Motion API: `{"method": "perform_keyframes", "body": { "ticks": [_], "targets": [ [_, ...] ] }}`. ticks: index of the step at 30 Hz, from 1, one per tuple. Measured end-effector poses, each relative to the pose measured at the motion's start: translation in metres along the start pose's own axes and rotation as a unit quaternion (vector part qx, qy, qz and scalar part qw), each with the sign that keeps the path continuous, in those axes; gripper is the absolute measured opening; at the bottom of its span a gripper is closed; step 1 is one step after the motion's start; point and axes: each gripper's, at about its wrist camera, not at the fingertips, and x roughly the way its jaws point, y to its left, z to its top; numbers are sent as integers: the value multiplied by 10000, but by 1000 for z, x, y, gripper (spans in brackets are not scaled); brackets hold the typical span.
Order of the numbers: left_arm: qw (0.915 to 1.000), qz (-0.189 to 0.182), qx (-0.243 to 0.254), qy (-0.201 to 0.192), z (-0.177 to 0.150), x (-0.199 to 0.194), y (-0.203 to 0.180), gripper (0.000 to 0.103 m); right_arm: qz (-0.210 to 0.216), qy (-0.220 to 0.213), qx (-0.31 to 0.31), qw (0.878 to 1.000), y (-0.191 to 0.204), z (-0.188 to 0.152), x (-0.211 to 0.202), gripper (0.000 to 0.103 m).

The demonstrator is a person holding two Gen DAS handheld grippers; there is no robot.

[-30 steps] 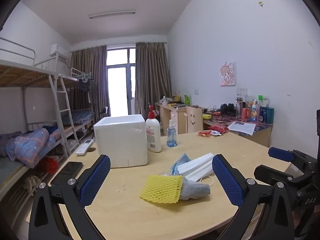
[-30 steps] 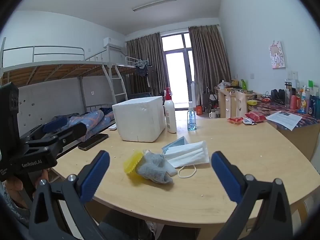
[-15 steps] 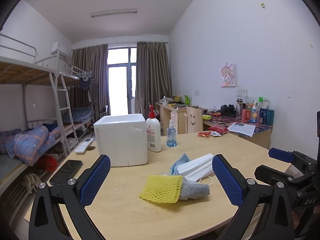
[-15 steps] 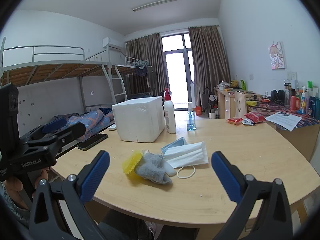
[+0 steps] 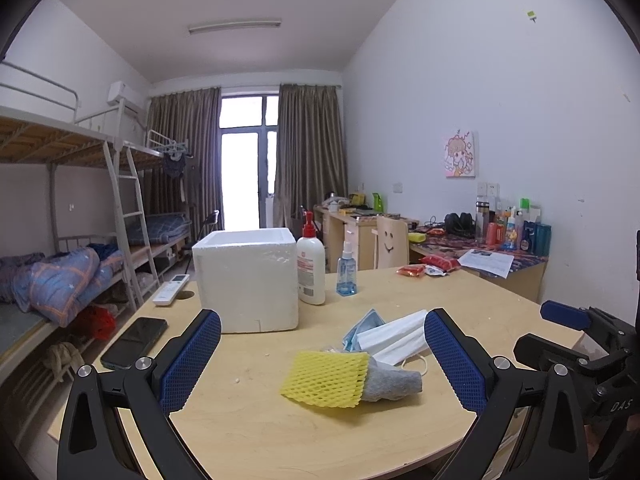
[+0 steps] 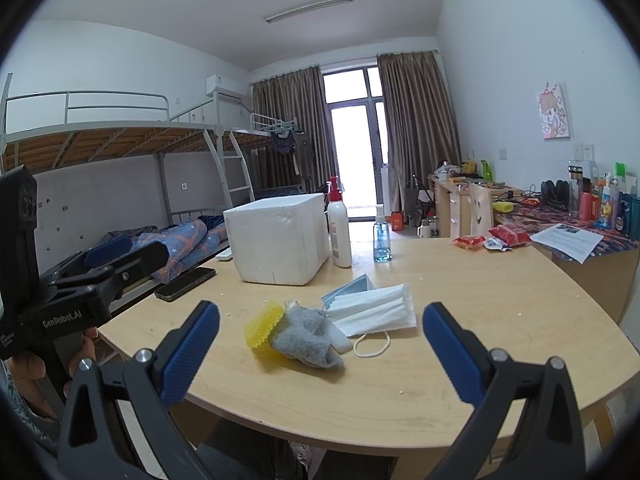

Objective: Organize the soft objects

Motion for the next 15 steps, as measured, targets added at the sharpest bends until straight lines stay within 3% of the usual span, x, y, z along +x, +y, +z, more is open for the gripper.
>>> {"method": "perform_keyframes", "body": {
  "ticks": [15],
  "targets": [
    [10000,18,-6,51,-2,3,4,102,-11,5,11,10000,0,-1,3,103]
  ]
}}
